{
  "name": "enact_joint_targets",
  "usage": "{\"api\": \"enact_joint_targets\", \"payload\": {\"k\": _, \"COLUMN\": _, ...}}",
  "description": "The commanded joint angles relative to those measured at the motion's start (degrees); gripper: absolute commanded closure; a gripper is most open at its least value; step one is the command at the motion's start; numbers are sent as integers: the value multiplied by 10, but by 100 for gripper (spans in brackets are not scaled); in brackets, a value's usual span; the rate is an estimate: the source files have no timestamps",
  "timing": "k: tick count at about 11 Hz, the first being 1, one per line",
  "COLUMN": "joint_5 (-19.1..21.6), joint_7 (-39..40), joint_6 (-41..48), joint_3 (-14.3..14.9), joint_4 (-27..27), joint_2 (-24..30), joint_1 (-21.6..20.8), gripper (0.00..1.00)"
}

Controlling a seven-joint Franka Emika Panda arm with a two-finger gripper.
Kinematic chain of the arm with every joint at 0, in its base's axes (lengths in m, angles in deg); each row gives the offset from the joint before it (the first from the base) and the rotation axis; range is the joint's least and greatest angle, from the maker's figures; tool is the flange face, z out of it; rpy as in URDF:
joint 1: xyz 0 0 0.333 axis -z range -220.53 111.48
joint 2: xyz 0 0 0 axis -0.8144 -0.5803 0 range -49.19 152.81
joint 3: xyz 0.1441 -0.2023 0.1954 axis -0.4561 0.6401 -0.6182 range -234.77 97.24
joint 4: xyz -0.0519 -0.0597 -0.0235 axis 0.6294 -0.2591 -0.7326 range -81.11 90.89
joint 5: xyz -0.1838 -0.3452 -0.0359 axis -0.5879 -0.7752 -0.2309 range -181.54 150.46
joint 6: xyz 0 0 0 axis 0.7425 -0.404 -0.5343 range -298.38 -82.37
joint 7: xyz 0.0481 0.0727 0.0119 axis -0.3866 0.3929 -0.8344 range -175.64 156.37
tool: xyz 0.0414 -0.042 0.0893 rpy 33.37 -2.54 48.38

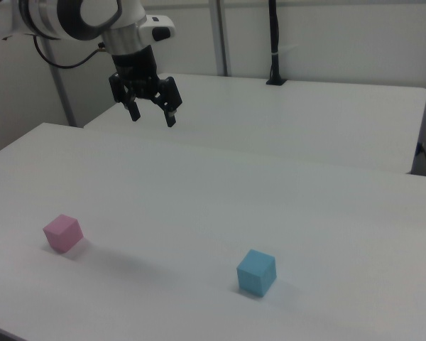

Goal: Put blue cube on pink cube

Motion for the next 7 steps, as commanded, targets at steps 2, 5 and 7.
{"api": "enact_joint_targets", "payload": {"k": 2, "joint_5": -9, "joint_7": -13, "joint_6": -5, "joint_3": 4, "joint_4": 8, "joint_2": 9, "joint_1": -8, "gripper": 0}}
{"api": "enact_joint_targets", "payload": {"k": 5, "joint_5": -9, "joint_7": -13, "joint_6": -5, "joint_3": 3, "joint_4": 8, "joint_2": 8, "joint_1": -10, "gripper": 0}}
{"api": "enact_joint_targets", "payload": {"k": 7, "joint_5": -9, "joint_7": -19, "joint_6": 0, "joint_3": 2, "joint_4": 10, "joint_2": 10, "joint_1": -11, "gripper": 0}}
